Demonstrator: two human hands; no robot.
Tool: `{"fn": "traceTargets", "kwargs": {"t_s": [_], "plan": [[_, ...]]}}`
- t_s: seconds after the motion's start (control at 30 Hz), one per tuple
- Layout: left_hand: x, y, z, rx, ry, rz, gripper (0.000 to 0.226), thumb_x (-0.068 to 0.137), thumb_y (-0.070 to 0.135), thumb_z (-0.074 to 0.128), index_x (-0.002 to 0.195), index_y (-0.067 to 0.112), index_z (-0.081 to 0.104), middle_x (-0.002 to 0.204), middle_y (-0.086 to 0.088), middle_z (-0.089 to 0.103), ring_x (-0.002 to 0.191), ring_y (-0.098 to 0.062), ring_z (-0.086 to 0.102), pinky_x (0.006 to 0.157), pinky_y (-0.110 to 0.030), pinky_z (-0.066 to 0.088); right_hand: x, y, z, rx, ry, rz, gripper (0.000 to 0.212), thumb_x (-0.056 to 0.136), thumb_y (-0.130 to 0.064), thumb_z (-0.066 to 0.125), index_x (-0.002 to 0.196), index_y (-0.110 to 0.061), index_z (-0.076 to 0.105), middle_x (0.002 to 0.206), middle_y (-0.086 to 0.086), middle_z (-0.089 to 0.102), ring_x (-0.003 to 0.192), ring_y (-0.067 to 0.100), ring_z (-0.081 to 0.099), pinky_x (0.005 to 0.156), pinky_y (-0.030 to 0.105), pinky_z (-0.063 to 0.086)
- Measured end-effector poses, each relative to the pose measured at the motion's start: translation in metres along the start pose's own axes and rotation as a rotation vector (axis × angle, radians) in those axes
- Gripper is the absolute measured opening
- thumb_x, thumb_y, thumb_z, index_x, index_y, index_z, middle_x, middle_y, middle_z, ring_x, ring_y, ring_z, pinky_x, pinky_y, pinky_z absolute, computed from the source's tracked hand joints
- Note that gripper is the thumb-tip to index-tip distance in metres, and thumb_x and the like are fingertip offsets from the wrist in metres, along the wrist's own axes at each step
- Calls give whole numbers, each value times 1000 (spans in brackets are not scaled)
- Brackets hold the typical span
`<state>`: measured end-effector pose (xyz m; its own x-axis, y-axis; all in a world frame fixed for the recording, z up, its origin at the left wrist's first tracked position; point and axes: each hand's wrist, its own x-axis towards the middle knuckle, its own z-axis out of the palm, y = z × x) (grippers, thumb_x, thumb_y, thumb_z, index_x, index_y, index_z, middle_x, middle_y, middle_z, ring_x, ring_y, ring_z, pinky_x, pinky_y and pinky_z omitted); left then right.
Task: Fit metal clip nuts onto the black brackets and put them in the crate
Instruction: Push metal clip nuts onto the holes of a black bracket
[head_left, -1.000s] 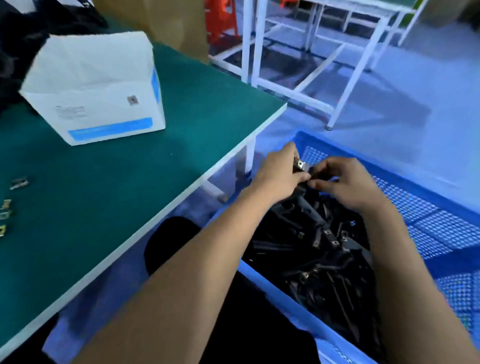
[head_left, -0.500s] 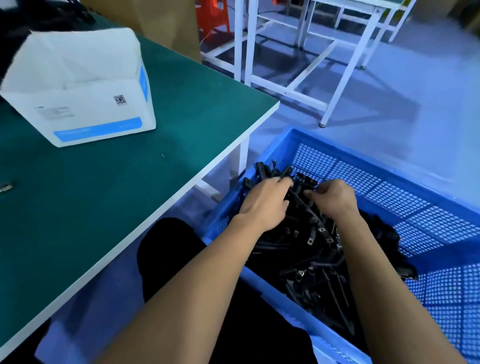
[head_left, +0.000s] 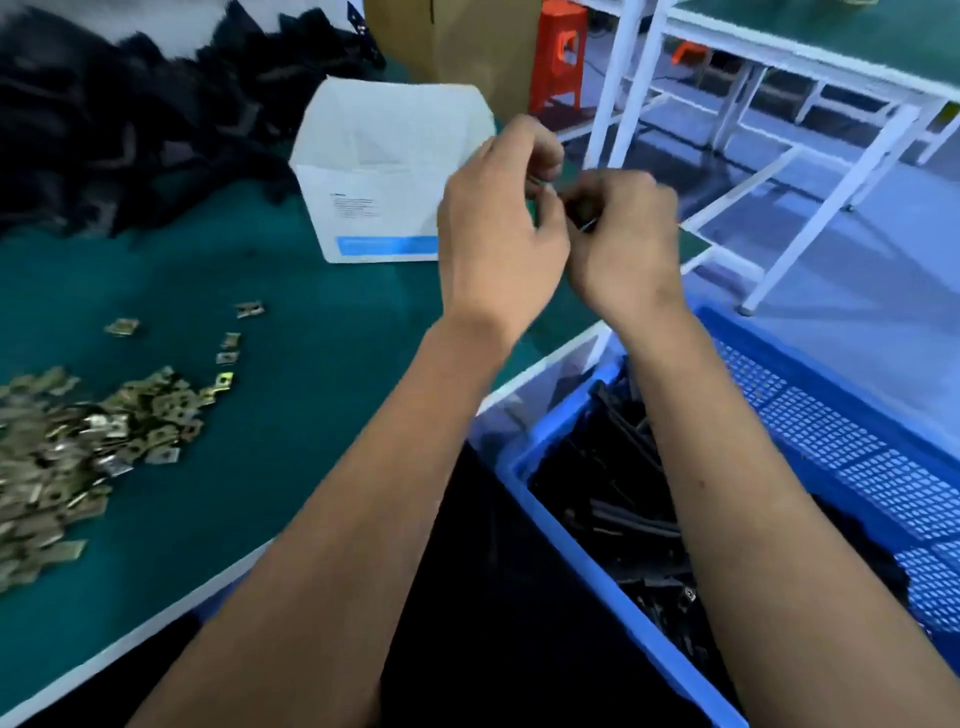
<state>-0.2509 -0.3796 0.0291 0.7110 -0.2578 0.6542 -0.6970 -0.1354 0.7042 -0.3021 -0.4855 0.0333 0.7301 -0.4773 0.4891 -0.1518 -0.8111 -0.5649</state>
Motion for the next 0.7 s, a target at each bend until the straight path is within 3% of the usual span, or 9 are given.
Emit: {"fn": "traceTargets", "kwargs": {"t_s": [0.17, 0.27, 0.37, 0.47, 0.57, 0.63, 0.7], "plan": [[15, -44, -109, 204, 152, -225, 18, 78, 5, 57, 89, 15, 66, 82, 11, 69, 79, -11, 66, 78, -40, 55, 0, -108, 83, 111, -220, -123, 20, 81, -17, 47, 67, -17, 61, 60, -3, 53, 57, 18, 46, 49, 33, 32], [8, -74, -173, 381, 172, -338, 17, 79, 7, 57, 88, 17, 69, 84, 9, 70, 83, -14, 65, 80, -39, 53, -10, -159, 132, 120, -359, -215, 16, 77, -8, 45, 67, -12, 58, 62, -6, 45, 68, 11, 48, 50, 33, 27], [-3, -97, -223, 524, 180, -454, 18, 81, 12, 61, 93, 20, 70, 92, 9, 71, 90, -16, 65, 82, -33, 52, -17, -195, 176, 43, -467, -298, 18, 86, -14, 51, 85, -12, 69, 78, 5, 63, 81, 24, 65, 61, 37, 43], [-13, -116, -264, 566, 234, -522, 16, 84, 12, 64, 97, 20, 69, 95, 9, 70, 96, -16, 64, 86, -32, 51, -21, -227, 216, -33, -503, -369, 29, 91, -9, 58, 115, -22, 67, 117, 11, 55, 110, 33, 53, 81, 39, 48], [-20, -133, -298, 566, 282, -564, 16, 83, 12, 65, 95, 21, 69, 92, 13, 67, 94, -13, 64, 86, -31, 52, -21, -249, 245, 13, -475, -316, 44, 89, -6, 65, 125, -26, 50, 125, 11, 40, 99, 32, 50, 71, 38, 41], [-20, -143, -314, 566, 297, -596, 15, 82, 13, 65, 93, 23, 69, 88, 15, 67, 92, -11, 64, 87, -31, 54, -19, -259, 259, 64, -527, -261, 48, 94, -18, 66, 136, -29, 43, 128, 14, 41, 85, 30, 52, 70, 38, 40], [-17, -154, -327, 542, 321, -629, 12, 84, 14, 67, 90, 24, 68, 85, 15, 68, 90, -11, 67, 88, -33, 57, -17, -264, 269, 24, -571, -244, 46, 97, -30, 66, 139, -20, 49, 130, 16, 49, 98, 35, 57, 79, 39, 46]]}}
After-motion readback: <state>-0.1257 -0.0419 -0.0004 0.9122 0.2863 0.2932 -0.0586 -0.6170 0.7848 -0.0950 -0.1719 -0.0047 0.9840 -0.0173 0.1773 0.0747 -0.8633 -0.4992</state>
